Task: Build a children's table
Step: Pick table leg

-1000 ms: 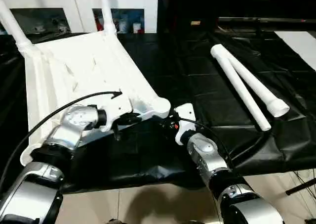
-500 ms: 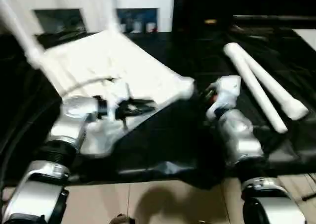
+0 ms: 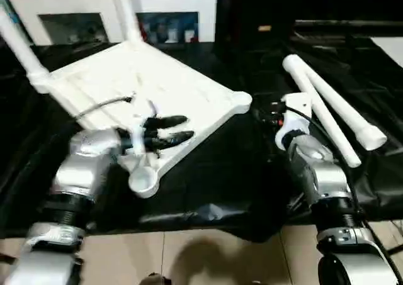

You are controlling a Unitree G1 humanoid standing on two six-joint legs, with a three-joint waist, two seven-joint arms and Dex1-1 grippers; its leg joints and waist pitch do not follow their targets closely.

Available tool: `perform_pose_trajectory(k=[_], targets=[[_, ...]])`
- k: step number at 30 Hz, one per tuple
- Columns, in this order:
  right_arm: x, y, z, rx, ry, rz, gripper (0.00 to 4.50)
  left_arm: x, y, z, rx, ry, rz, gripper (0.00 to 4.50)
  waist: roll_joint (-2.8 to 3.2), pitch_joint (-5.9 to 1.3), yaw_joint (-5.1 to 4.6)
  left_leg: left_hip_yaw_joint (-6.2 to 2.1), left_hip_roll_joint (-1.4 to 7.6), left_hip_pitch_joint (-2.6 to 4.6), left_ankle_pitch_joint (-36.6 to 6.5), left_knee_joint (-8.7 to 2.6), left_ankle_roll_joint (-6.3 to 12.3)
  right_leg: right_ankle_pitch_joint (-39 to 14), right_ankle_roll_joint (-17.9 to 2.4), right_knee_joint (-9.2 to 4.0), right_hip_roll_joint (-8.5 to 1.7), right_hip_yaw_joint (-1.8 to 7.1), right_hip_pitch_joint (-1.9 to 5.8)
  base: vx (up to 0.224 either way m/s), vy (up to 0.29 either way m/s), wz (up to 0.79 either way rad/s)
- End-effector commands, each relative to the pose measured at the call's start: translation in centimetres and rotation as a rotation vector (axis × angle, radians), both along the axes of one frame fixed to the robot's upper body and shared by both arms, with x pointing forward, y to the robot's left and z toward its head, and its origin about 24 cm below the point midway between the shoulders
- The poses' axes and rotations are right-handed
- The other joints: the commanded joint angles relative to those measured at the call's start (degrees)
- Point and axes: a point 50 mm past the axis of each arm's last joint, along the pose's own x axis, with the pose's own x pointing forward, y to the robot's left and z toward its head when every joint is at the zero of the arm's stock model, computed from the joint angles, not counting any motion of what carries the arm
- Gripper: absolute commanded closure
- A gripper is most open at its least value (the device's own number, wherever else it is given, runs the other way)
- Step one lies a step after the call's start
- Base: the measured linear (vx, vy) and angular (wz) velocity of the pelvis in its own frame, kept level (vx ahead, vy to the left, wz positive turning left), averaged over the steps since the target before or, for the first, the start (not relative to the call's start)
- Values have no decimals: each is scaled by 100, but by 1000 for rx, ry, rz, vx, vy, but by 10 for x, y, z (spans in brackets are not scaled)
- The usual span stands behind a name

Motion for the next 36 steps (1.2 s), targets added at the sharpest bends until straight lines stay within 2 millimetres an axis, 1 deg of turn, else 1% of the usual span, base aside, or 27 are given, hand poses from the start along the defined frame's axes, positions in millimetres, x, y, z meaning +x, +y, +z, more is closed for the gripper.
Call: perform_pose_trajectory(k=[1,3,4,6,7,9,10,12,13,15,16,19,20,21,22,24,25,26,27,28,30,31,32,33,34,35,36], targets=[[0,-2,1,-25,18,1,114,-3,-4,-17,176,19,-31,170,-84,-478,7,41,19,149,-128,-323,288,946,-1351,-278,-98,92,325,0,0,0],[2,1,3,-35,23,21,114,-4,2,-28,293,54,-47,149,-48,-479,-5,31,10,159,-115,-322,235,961,-1258,-277,-95,88,311,0,0,0],[2,1,3,-35,23,21,114,-4,2,-28,293,54,-47,141,-70,-480,-18,29,7,160,-137,-328,178,988,-1238,-270,-96,87,316,0,0,0],[3,2,7,-68,24,56,114,-5,19,-33,429,77,-58,125,-44,-486,-19,19,0,162,-211,-332,89,1001,-1267,-272,-104,85,324,0,0,0],[3,2,8,-80,23,64,114,-5,23,-33,458,78,-55,125,-58,-478,-25,21,4,161,-289,-334,57,958,-1289,-278,-101,85,322,0,0,0],[2,1,9,-98,26,91,114,-5,33,-30,504,86,-52,125,-56,-462,-38,21,-3,157,-412,-346,0,817,-1299,-286,-101,87,324,0,0,0],[0,0,10,-107,31,110,114,-5,41,-27,531,80,-38,125,-34,-455,-44,21,-1,163,-486,-349,-28,723,-1310,-288,-111,94,318,0,0,0],[-4,-3,10,-133,40,147,114,-9,59,-19,597,78,-41,125,-43,-451,-49,5,6,152,-579,-362,-59,612,-1285,-289,-112,93,334,0,0,0],[-8,-7,9,-154,47,163,114,-16,72,-11,625,86,-61,125,-35,-437,-65,0,8,154,-660,-369,-90,512,-1272,-294,-111,93,318,0,0,0],[-10,-9,8,-164,52,168,114,-19,79,-7,625,103,-64,125,-31,-432,-78,5,9,168,-737,-374,-115,380,-1272,-304,-104,99,304,0,0,0],[-14,-13,6,-175,63,175,114,-28,93,0,630,133,-65,125,31,-426,-74,1,16,194,-892,-382,-197,252,-1336,-306,-105,100,275,0,0,0],[-21,-21,2,-196,84,171,114,-47,118,14,640,204,-52,125,80,-410,-84,8,18,226,-1142,-403,-262,102,-1384,-322,-76,94,225,0,0,0],[-22,-22,2,-197,86,169,114,-50,121,17,632,213,-50,125,73,-416,-80,7,21,233,-1168,-399,-270,115,-1409,-316,-82,95,229,0,0,0],[-23,-23,2,-197,88,168,114,-52,122,19,628,218,-49,125,82,-408,-81,9,12,230,-1184,-405,-273,91,-1426,-320,-68,93,224,0,0,0],[-27,-25,2,-196,91,158,114,-58,125,29,577,213,-45,125,106,-391,-55,16,26,252,-1325,-415,-300,21,-1477,-330,-68,93,198,0,0,0],[-31,-26,3,-180,90,150,114,-59,122,41,487,171,-23,125,98,-387,-3,23,32,258,-1372,-414,-305,-22,-1485,-324,-75,98,198,0,0,0],[-35,-27,3,-164,92,141,114,-57,116,49,392,135,3,125,114,-389,33,34,28,272,-1411,-412,-324,-63,-1502,-317,-75,97,186,0,0,0],[-37,-27,3,-153,91,138,114,-55,113,52,348,106,19,125,91,-384,37,34,29,269,-1420,-414,-321,-90,-1507,-323,-73,96,186,0,0,0],[-40,-27,3,-133,90,137,114,-51,109,54,302,61,49,125,107,-376,70,32,27,254,-1427,-415,-329,-169,-1471,-329,-79,99,195,0,0,0],[-42,-27,2,-112,94,136,114,-45,108,54,264,17,109,125,84,-371,82,28,19,247,-1459,-416,-336,-273,-1412,-346,-82,105,206,0,0,0],[-44,-28,1,-98,101,127,114,-38,106,55,223,-19,193,125,86,-369,86,24,14,248,-1576,-421,-380,-535,-1303,-371,-90,113,208,0,0,0],[-46,-28,-2,-79,120,109,114,-24,105,52,170,-62,363,125,54,-372,78,25,10,243,-1588,-416,-402,-632,-1228,-385,-79,118,216,0,0,0],[-46,-27,-4,-63,126,100,114,-19,102,49,133,-59,407,125,55,-369,87,23,6,256,-1611,-409,-419,-710,-1197,-402,-83,121,205,0,0,0],[-46,-27,-5,-56,129,98,114,-17,100,47,117,-54,423,125,69,-380,90,18,1,258,-1598,-399,-427,-740,-1169,-396,-97,125,211,0,0,0],[-39,-20,-8,-67,126,92,114,-12,79,31,50,5,442,125,80,-396,60,-3,-2,202,-1419,-415,-454,-744,-1075,-393,-104,119,246,0,0,0],[-37,-18,-8,-81,117,93,114,-12,74,27,46,16,430,125,58,-393,59,-7,-6,207,-1402,-408,-459,-756,-1078,-410,-108,114,233,0,0,0],[-36,-17,-8,-89,111,94,114,-12,71,25,45,21,422,125,103,-404,49,-10,-20,196,-1365,-401,-462,-773,-1070,-408,-107,116,233,0,0,0]])
